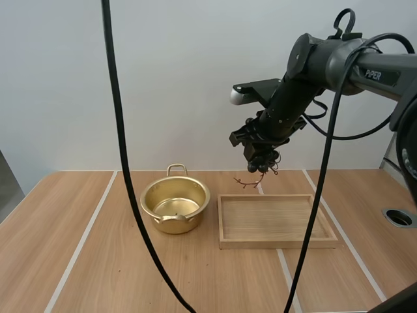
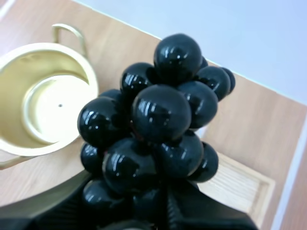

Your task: Open the pot, put the grape inside, and close it

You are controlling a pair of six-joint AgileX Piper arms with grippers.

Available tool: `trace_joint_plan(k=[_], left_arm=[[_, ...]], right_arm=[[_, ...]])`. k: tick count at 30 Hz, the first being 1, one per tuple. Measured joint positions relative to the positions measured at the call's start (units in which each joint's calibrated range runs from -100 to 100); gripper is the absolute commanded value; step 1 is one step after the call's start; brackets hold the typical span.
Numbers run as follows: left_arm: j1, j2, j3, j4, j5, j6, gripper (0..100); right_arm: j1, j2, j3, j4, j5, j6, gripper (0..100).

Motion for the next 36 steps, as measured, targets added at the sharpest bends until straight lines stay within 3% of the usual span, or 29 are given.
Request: trace_joint_plan(k=[8, 16, 25, 36], left_arm=[[0.00, -2.4, -2.3, -0.1, -0.2, 0.0, 0], [0.00, -2.9, -2.4, -0.1, -0.1, -0.1, 0], [0.00, -2.9, -2.4, 4.1, 0.3, -0.1, 0], [0.00, -2.9, -2.4, 4.8, 0.3, -0.1, 0]], right_arm=[[6.9, 7.1, -6.0, 0.5, 5.7, -0.3, 0], [11.3, 15.2, -14.7, 0.7, 8.0, -0.1, 0], [13.7, 22.0, -18.7, 0.8, 7.8, -0.1, 0], [14.4, 25.4, -18.7, 3.1, 7.8, -0.6, 0]])
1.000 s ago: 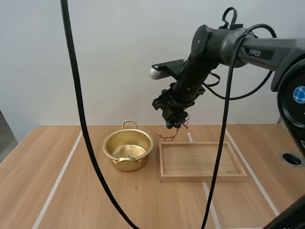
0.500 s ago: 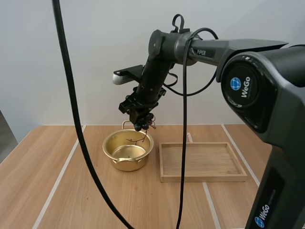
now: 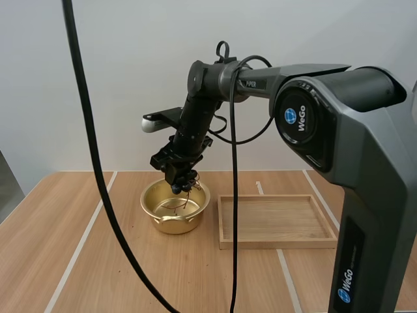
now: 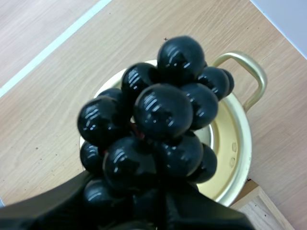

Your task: Open the pot, put the grape inside, and close it

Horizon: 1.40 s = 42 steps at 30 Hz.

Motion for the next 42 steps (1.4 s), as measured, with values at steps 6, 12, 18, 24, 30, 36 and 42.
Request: trace_joint_plan(k=[6, 12, 18, 24, 30, 36, 42], left_arm=[[0.00, 1.2, -0.1, 0.5, 0.0, 0.0, 0], [0.00, 2.5, -0.1, 0.9, -0.2, 0.0, 0], [0.00, 2.6, -0.1, 2.4, -1.3, 0.0, 0], [0.00, 2.6, -0.1, 2.6, -1.8, -0.1, 0], [0.00, 2.6, -0.1, 2.6, -1.8, -0.2, 0], [0.00, 2.6, -0.1, 2.6, -1.8, -0.2, 0], [0.00, 2.6, -0.1, 2.6, -1.8, -0.2, 0]], right_arm=[[0.0, 2.4, 0.0, 0.1, 0.0, -0.1, 0], [0.0, 4.1, 0.0, 0.1, 0.0, -0.1, 0], [0.0, 4.6, 2.2, 0.1, -0.1, -0.2, 0], [0.0, 4.6, 3.9, 0.1, -0.1, -0.5, 0], [0.0, 5.6, 4.1, 0.1, -0.1, -0.6, 0], [0.0, 7.4, 4.1, 0.2, -1.3, -0.9, 0], [0.0, 7.5, 4.1, 0.2, -1.4, -1.4, 0]])
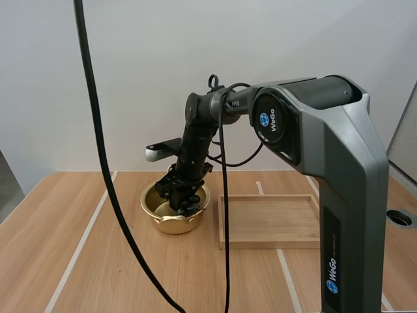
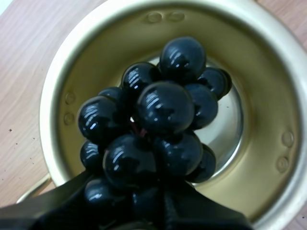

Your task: Open the pot, put the grape inside, and close it

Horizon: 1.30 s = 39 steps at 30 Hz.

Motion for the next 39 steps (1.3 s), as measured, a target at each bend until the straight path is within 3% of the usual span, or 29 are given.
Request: trace_joint_plan(k=[39], left_arm=[[0.00, 0.0, 0.0, 0.0, 0.0, 0.0, 0]], right_arm=[[0.1, 7.2, 0.0, 2.9, -8.5, -1.4, 0]])
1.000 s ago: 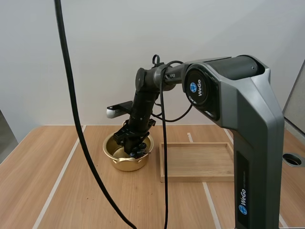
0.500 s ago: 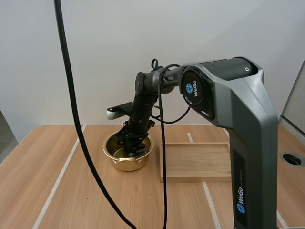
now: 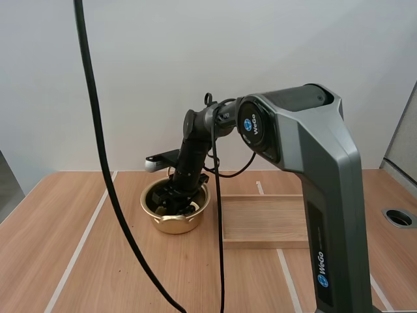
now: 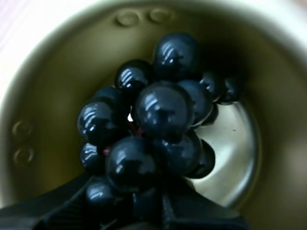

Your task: Open the pot, put the grape inside, and close it

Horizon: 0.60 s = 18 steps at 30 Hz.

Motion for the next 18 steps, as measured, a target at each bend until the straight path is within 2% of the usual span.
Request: trace_joint_plan(k=[18], left_arm=[[0.00, 0.0, 0.0, 0.0, 0.0, 0.0, 0]], right_arm=[[0.2, 0.3, -0.1, 0.1, -0.4, 0.0, 0]])
